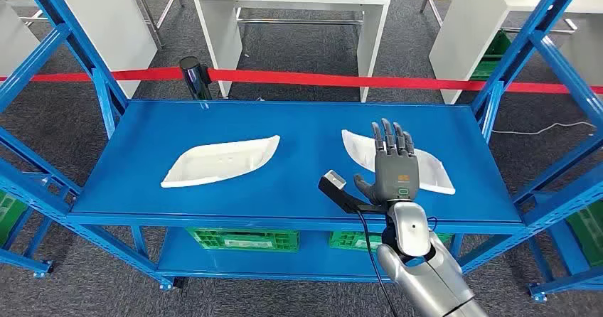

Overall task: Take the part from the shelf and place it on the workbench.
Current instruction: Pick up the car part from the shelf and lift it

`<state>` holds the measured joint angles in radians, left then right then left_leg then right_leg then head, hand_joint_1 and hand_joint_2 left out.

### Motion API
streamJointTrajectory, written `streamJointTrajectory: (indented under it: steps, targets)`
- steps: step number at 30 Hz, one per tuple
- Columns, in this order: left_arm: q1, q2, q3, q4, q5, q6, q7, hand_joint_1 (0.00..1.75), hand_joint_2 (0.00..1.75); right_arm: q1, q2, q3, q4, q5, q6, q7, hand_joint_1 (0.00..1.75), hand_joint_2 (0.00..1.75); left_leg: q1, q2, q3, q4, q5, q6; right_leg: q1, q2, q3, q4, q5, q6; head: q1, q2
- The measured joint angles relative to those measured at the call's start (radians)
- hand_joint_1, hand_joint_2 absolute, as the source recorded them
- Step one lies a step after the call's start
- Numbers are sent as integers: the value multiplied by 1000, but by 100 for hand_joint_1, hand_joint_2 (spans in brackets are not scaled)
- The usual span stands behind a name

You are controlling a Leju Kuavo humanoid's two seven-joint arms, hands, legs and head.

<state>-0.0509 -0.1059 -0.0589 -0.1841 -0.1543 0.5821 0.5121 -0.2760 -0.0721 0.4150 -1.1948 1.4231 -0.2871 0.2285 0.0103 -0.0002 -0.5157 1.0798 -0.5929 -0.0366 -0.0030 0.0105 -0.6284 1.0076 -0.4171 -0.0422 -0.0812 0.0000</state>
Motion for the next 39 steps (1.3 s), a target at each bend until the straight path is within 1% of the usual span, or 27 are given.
streamJointTrajectory:
  steps: [2, 3, 4, 5, 6, 7, 8, 9, 10, 11, 12, 14, 15, 16, 18, 19, 22, 23, 24, 29, 39]
  targets:
    - [0, 0, 1, 0, 1, 0, -5, 0, 0, 6, 0, 0, -10, 3, 12, 4, 0, 175, 2, 0, -46, 75, -30, -3, 0, -1, 5, 0, -5, -3, 0, 0]
    - [1, 0, 2, 0, 3, -1, -8, 0, 0, 13, 0, 0, -19, 5, 24, 9, 0, 175, 3, 0, -88, 140, -51, -7, -1, -1, 10, 0, -9, -5, -1, 0]
    - [2, 0, 3, 0, 4, -1, -12, 0, 0, 21, -1, 0, -28, 7, 37, 14, 0, 175, 5, 0, -124, 189, -58, -10, -1, -1, 14, 1, -14, -5, -1, 0]
    - [3, 0, 5, 0, 6, -1, -12, 0, 0, 29, -1, 0, -36, 9, 51, 18, 0, 175, 7, 0, -144, 205, -46, -12, -2, 0, 19, 2, -20, -4, -1, 0]
    - [5, 0, 7, 1, 7, -1, -11, 0, 0, 35, -2, 0, -43, 11, 61, 22, 0, 175, 9, 0, -146, 183, -13, -14, -4, 1, 24, 5, -25, -2, 0, 0]
    - [6, 0, 10, 1, 7, -1, -11, 0, 0, 39, -2, 0, -50, 14, 68, 25, 0, 175, 11, 0, -131, 129, 32, -16, -6, 3, 29, 9, -31, 2, 0, 0]
    - [7, 0, 12, 1, 7, -1, -10, 0, 0, 42, -3, 0, -56, 15, 73, 27, 0, 175, 13, 0, -109, 64, 71, -18, -7, 4, 33, 14, -38, 8, -1, 0]
    - [6, -1, 15, 1, 7, -1, -11, 0, 0, 44, -3, 0, -62, 16, 76, 30, 0, 175, 14, -1, -90, 9, 98, -16, -7, 6, 33, 21, -45, 15, -1, 0]
    - [5, -2, 17, 1, 7, -2, -13, 0, 0, 45, -4, 0, -67, 16, 78, 32, 0, 175, 15, -3, -77, -25, 112, -12, -4, 7, 32, 25, -49, 21, 0, 0]
    - [4, -4, 18, 1, 7, -4, -16, 0, 0, 46, -5, 0, -72, 16, 80, 33, 0, 175, 15, -5, -73, -38, 113, -7, -2, 8, 30, 29, -52, 23, 0, 0]
    - [4, -5, 19, 1, 7, -8, -19, 0, 0, 47, -6, 0, -76, 17, 81, 33, 0, 175, 15, -6, -73, -40, 114, -2, 1, 8, 28, 30, -52, 17, 1, 0]
    - [4, -6, 20, 2, 7, -13, -22, 0, 0, 49, -10, -1, -81, 17, 81, 33, 0, 175, 15, -7, -73, -42, 115, 1, 2, 8, 30, 27, -50, -1, 2, 0]
    - [5, -6, 21, 2, 7, -14, -22, 0, 0, 49, -11, -2, -83, 18, 83, 34, 0, 175, 14, -8, -72, -42, 115, 3, 2, 8, 32, 24, -48, -6, 2, 0]
    - [5, -6, 22, 2, 7, -14, -22, 0, 0, 50, -12, -2, -85, 20, 84, 36, 0, 175, 14, -8, -72, -42, 114, 5, 2, 8, 34, 21, -47, -5, 2, 0]
    - [4, -7, 24, 2, 7, -14, -22, 0, 0, 51, -15, -4, -92, 26, 91, 43, 0, 175, 13, -9, -70, -42, 112, 10, 2, 8, 40, 15, -47, 0, 2, 0]
    - [4, -7, 25, 2, 7, -14, -22, 0, 0, 53, -17, -4, -96, 30, 96, 48, 0, 175, 13, -9, -69, -42, 111, 12, 2, 8, 42, 13, -47, 5, 2, 0]
    - [4, -7, 27, 2, 6, -14, -22, 0, 0, 68, -28, -8, -116, 35, 116, 64, 0, 175, 11, -9, -66, -42, 109, 16, 0, 7, 47, 8, -48, 28, 2, 0]
    - [4, -7, 27, 2, 5, -14, -22, 0, 0, 73, -32, -10, -120, 35, 122, 67, 0, 175, 11, -9, -66, -41, 108, 17, -1, 7, 48, 7, -48, 34, 2, 0]
    - [5, -7, 27, 2, 5, -14, -22, 0, 0, 77, -35, -11, -123, 35, 127, 69, 0, 175, 10, -8, -65, -41, 108, 17, -1, 7, 48, 6, -48, 37, 2, 0]
    - [4, -7, 27, 2, 5, -14, -22, 0, 0, 87, -44, -12, -129, 36, 137, 70, 0, 175, 10, -8, -63, -43, 108, 18, -1, 8, 48, 6, -49, 41, 2, 0]
    - [5, -8, 30, 2, 5, -14, -22, 0, 0, 102, -57, -18, -130, 31, 157, 75, 0, 175, 10, -8, -58, -51, 110, 14, -1, 8, 48, 6, -50, 41, 2, 0]
